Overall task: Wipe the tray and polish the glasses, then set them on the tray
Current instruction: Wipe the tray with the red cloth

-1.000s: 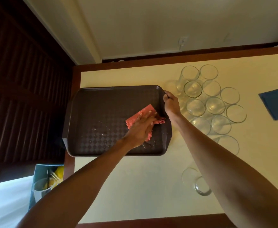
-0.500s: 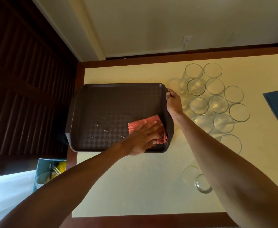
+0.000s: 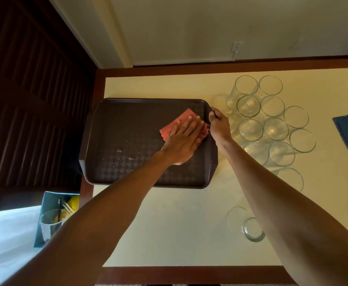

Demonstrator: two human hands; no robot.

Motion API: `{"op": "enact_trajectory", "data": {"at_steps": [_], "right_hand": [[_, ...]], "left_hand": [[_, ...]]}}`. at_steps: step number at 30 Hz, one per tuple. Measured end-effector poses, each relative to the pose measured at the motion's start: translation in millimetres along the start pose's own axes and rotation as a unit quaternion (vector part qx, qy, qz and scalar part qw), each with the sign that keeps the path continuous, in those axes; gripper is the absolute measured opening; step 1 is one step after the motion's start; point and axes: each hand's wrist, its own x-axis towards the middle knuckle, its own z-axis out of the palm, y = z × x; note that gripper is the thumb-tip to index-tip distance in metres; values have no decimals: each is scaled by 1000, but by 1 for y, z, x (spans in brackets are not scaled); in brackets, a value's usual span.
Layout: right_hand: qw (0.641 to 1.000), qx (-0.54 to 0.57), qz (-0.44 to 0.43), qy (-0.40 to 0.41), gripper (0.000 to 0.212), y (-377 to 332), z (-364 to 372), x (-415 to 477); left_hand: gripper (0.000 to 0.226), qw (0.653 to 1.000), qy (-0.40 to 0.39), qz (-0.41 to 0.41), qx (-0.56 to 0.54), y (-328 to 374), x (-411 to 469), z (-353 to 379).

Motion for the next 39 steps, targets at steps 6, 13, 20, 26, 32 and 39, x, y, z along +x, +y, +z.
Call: {"op": "enact_trajectory", "data": {"at_steps": [6, 13, 20, 26, 32, 39], "right_hand": [[1000, -2, -6, 2, 28, 2, 2, 2], [998, -55, -9, 7, 29, 0, 1, -1], [980, -194, -38, 23, 41, -15, 3, -18], [964, -259, -54, 30, 53, 0, 7, -61], [953, -293, -65, 37, 61, -2, 9, -68], [952, -296, -69, 31, 60, 2, 9, -69]], "left_hand": [[55, 994, -21, 103, -9, 0, -53, 21], [49, 981, -19, 188, -36, -9, -99, 30], [50, 984, -52, 169, 4, -8, -103, 20], [55, 990, -42, 122, 61, 10, -104, 24], [57, 992, -4, 87, 93, -40, -131, 21], [57, 989, 63, -136, -1, -74, -144, 20]]}}
